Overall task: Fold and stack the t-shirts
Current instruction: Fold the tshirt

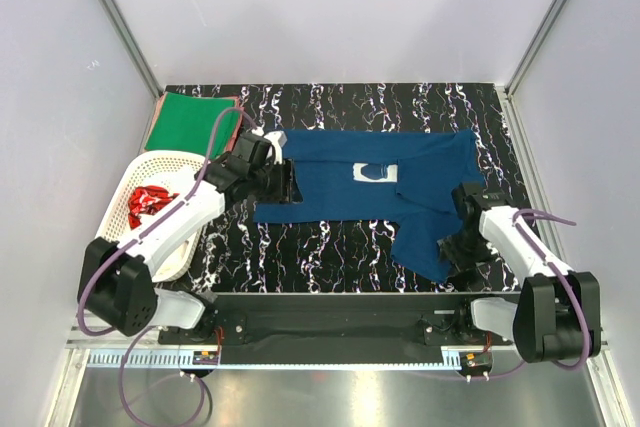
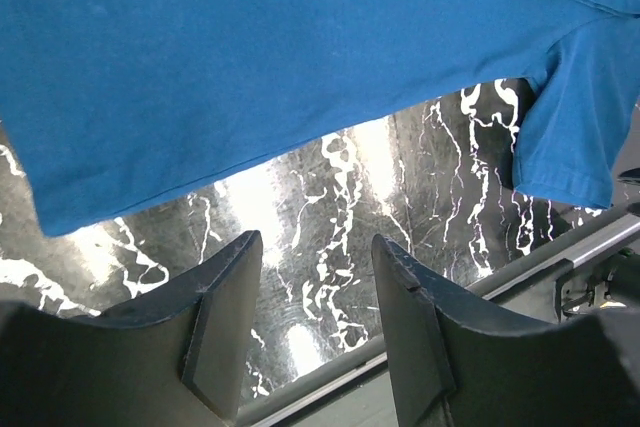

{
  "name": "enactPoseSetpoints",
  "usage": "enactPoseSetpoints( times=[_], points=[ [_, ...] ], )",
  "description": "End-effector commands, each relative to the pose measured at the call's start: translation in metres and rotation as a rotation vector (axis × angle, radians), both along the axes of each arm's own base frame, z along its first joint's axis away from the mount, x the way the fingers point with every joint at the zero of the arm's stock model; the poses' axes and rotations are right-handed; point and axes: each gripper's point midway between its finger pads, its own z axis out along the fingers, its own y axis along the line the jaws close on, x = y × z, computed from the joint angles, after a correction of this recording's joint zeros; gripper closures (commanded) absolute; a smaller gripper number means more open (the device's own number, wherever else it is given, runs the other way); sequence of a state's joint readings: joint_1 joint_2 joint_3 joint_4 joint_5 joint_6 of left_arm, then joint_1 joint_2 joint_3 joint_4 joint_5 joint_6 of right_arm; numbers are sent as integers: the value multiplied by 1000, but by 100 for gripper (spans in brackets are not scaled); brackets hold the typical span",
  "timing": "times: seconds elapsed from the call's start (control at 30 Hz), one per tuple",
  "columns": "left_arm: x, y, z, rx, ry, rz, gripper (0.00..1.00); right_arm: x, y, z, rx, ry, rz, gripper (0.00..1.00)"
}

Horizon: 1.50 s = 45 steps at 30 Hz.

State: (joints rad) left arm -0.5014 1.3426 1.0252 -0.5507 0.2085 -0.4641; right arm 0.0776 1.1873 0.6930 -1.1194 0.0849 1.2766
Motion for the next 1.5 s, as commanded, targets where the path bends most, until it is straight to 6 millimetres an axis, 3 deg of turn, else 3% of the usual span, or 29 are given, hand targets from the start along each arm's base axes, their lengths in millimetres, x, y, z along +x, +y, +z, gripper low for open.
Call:
enactPoseSetpoints(
  times=[0.0, 0.1, 0.17, 0.23, 0.27, 0.3, 0.37, 0.47, 0.5, 0.57, 0.6, 0.67, 0.7, 0.77, 0.83, 0.97, 1.0, 1.13, 1.33, 1.47],
  points=[
    [13, -22, 1, -78, 9, -39, 47, 14, -6, -9, -57, -32, -37, 49],
    [38, -35, -10, -76, 41, -18, 47, 48, 1, -12, -21, -187, 36, 50],
    [63, -38, -21, -36, 70, 7, 47, 87, 8, 6, 6, -348, 124, 52],
    [83, -30, -40, -4, 109, 59, 48, 99, 1, 22, -41, -382, 141, 52],
    [94, -30, -36, -10, 101, 74, 48, 112, 0, 41, -60, -422, 182, 52],
    [100, -28, -45, 0, 115, 90, 48, 114, -4, 44, -78, -409, 185, 50],
    [115, -22, -43, 10, 97, 120, 48, 120, -6, 57, -96, -402, 206, 49],
    [131, -15, -57, 43, 108, 159, 48, 148, -13, 52, -155, -433, 310, 53],
    [134, -12, -66, 57, 124, 173, 48, 157, -9, 42, -137, -425, 355, 57],
    [138, -8, -74, 91, 130, 188, 48, 187, -6, 42, -141, -485, 449, 71],
    [143, -6, -78, 113, 123, 201, 48, 194, -4, 30, -133, -457, 484, 76],
    [148, -1, -85, 142, 127, 219, 48, 209, -6, 24, -157, -458, 535, 88],
    [151, 9, -97, 204, 135, 260, 48, 220, -7, 20, -162, -454, 554, 91],
    [154, 11, -102, 218, 142, 274, 48, 240, -6, 22, -179, -481, 619, 96],
    [155, 16, -112, 250, 151, 294, 48, 248, -8, 6, -185, -439, 651, 99],
    [163, 17, -121, 268, 160, 314, 48, 274, -8, -5, -190, -425, 738, 100],
    [166, 17, -127, 279, 171, 317, 48, 276, -6, -18, -174, -395, 752, 100],
    [179, 22, -130, 332, 175, 337, 48, 295, -6, -35, -119, -415, 757, 100],
    [194, 25, -132, 339, 188, 360, 48, 326, -9, -39, -83, -464, 767, 100],
    [196, 26, -121, 338, 171, 360, 47, 341, -5, -24, -45, -494, 780, 99]
  ],
)
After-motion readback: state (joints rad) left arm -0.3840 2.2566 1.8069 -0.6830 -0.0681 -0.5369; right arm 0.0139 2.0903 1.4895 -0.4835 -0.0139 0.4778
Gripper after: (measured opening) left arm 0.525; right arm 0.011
